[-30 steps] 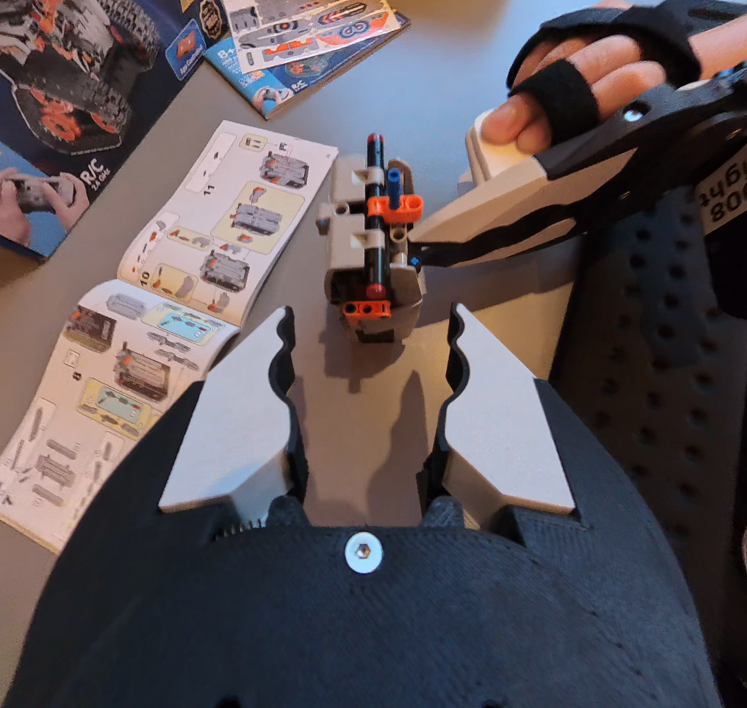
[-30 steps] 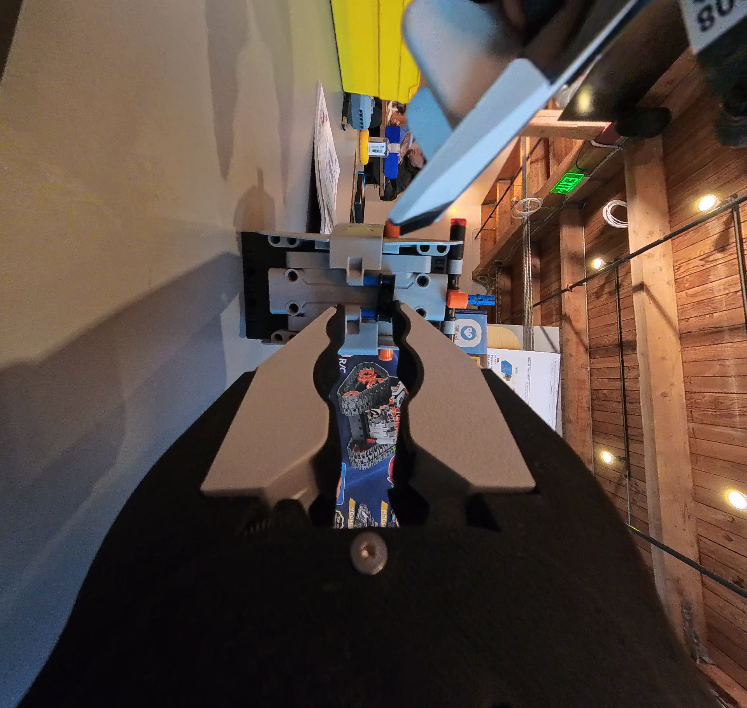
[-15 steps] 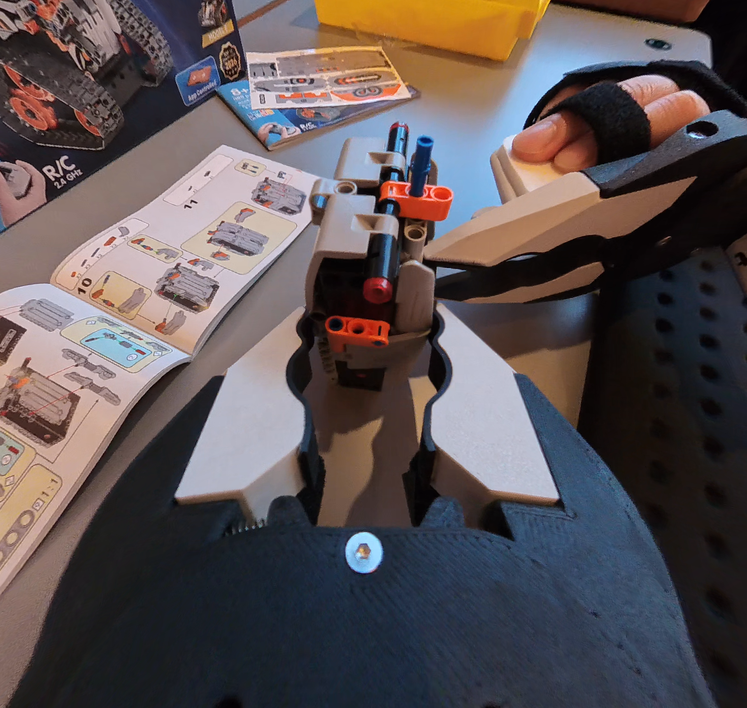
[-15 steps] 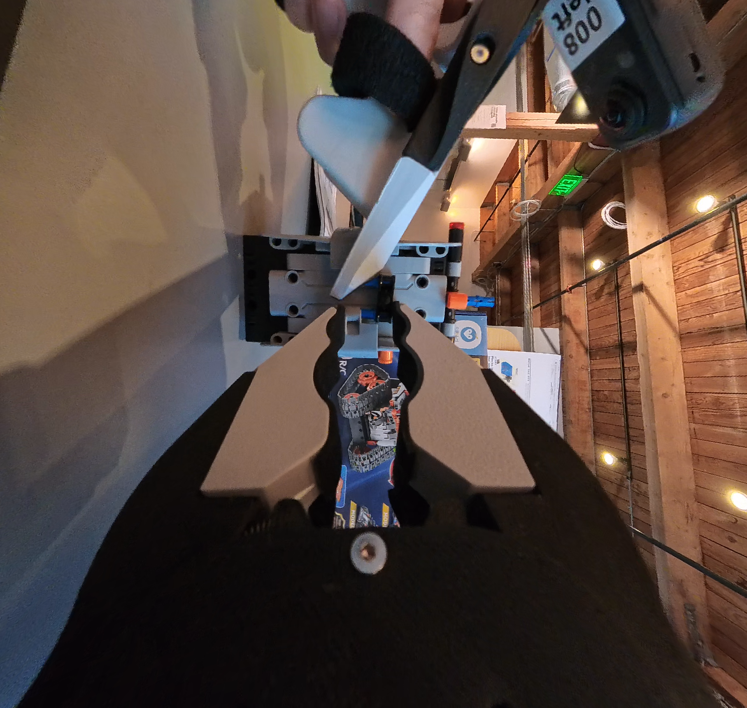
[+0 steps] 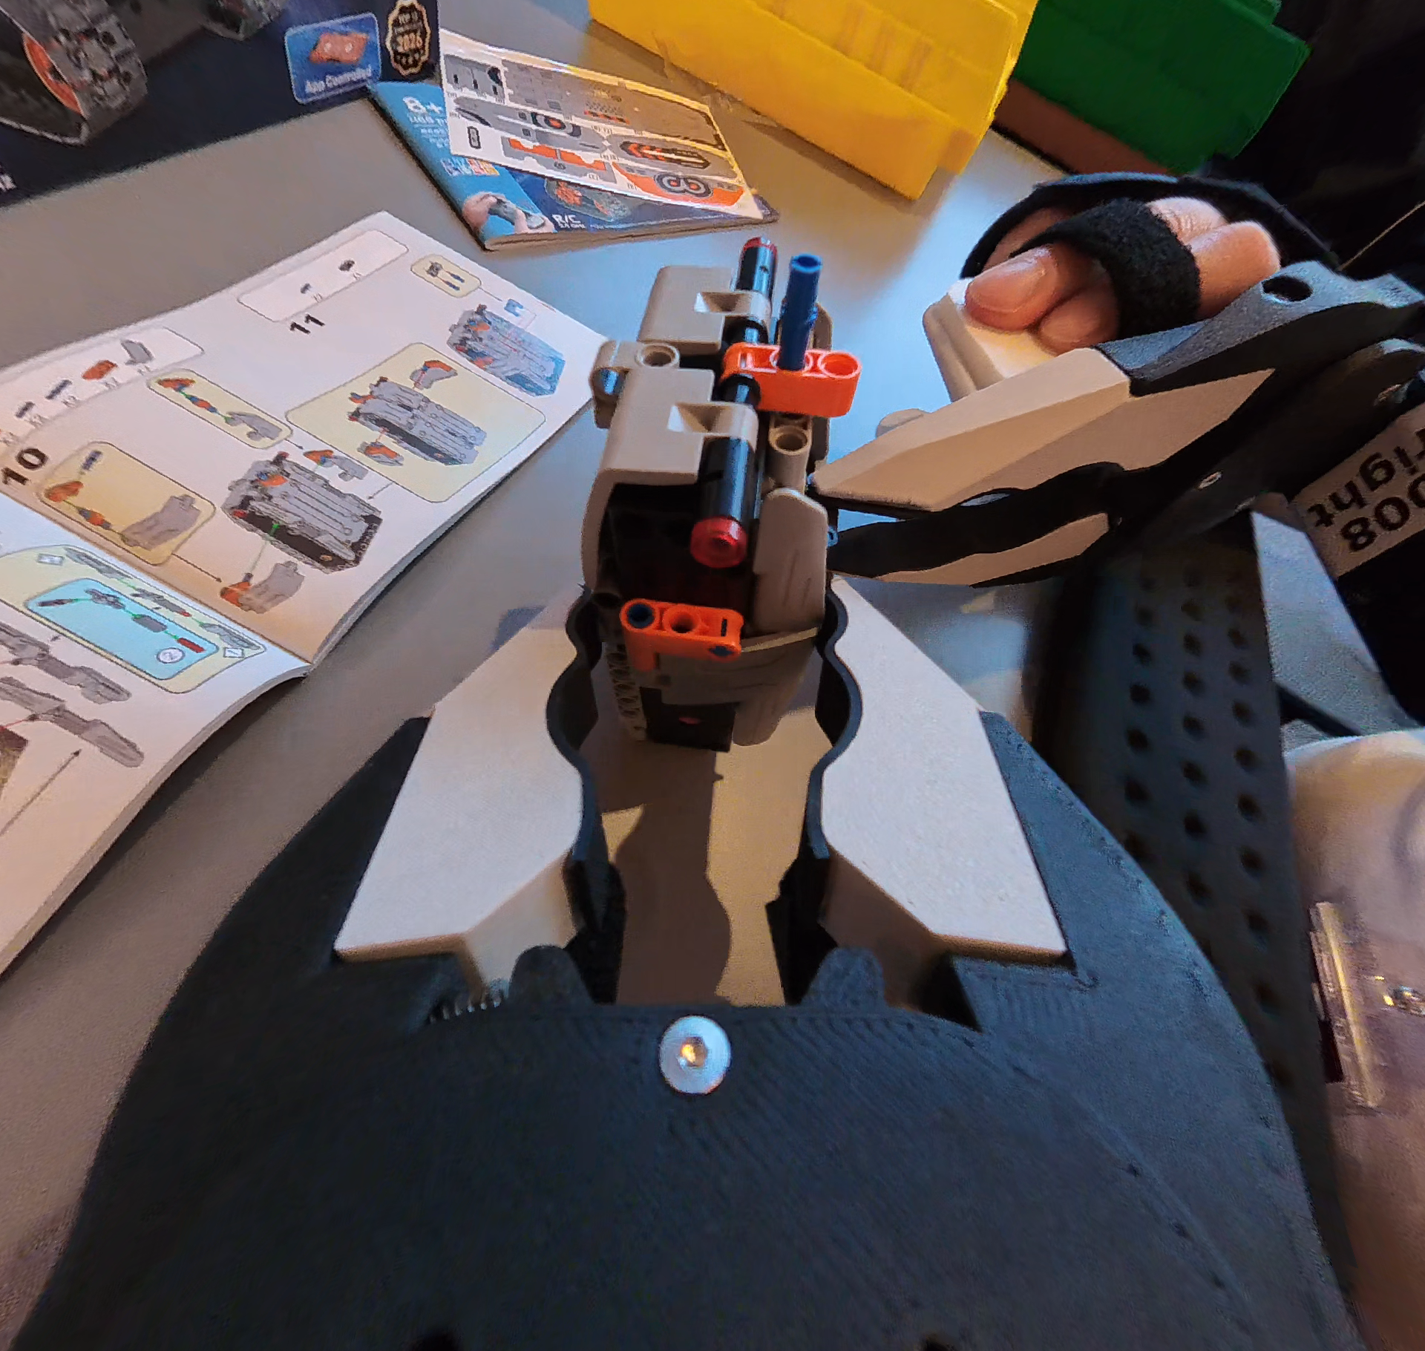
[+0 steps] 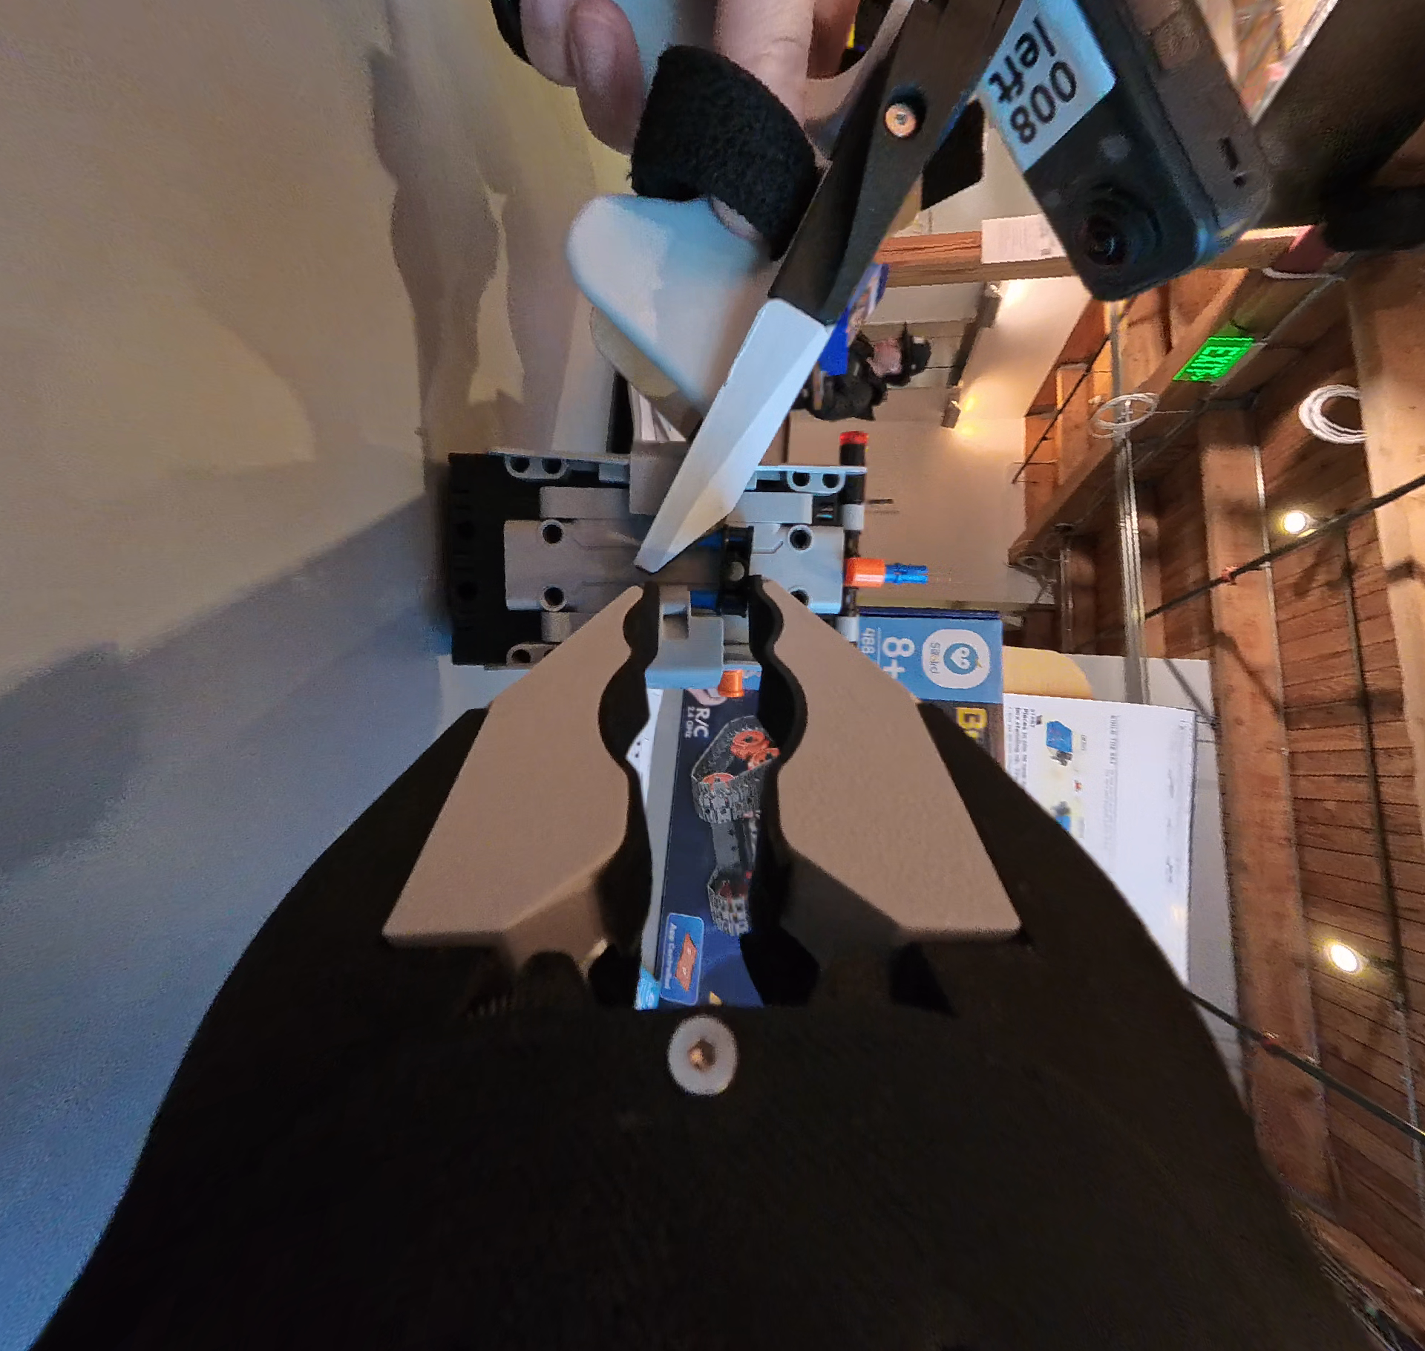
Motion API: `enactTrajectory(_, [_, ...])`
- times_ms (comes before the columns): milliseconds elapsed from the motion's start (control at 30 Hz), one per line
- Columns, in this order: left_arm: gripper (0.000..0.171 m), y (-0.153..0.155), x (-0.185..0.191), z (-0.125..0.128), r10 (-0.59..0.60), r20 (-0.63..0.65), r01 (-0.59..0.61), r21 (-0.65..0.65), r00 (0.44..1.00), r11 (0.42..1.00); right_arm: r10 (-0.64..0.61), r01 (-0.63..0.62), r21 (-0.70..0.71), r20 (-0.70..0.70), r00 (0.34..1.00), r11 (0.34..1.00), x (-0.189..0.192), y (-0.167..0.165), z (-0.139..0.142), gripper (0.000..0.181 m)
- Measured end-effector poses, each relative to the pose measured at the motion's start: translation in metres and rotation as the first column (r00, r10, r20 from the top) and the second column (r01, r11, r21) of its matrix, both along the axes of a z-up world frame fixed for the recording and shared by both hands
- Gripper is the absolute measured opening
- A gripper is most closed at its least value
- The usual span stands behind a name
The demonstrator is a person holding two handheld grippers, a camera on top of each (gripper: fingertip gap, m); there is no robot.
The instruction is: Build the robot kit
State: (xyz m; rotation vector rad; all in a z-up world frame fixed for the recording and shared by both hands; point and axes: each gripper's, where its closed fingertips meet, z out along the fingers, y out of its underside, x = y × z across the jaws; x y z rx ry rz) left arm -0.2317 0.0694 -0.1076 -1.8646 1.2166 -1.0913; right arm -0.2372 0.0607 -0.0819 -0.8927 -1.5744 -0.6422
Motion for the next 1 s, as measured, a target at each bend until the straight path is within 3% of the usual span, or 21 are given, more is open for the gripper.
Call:
enactTrajectory(433, [0.055,0.015,0.002,0.002,-0.045,0.077,0.059,-0.183,0.996,0.981,-0.009,0.016,-0.183,0.039,0.999,0.983,-0.001,0.016,0.002,0.022])
enactTrajectory(767, [0.055,0.015,0.002,0.002,-0.049,0.065,0.057,-0.136,0.997,0.989,-0.016,0.045,-0.327,0.089,0.996,0.944,0.0,0.014,0.0,0.024])
enactTrajectory(1000, [0.055,0.016,0.001,0.002,-0.044,0.06,0.051,-0.117,0.997,0.992,-0.01,0.05,-0.313,0.127,0.992,0.948,0.0,0.013,0.0,0.024])
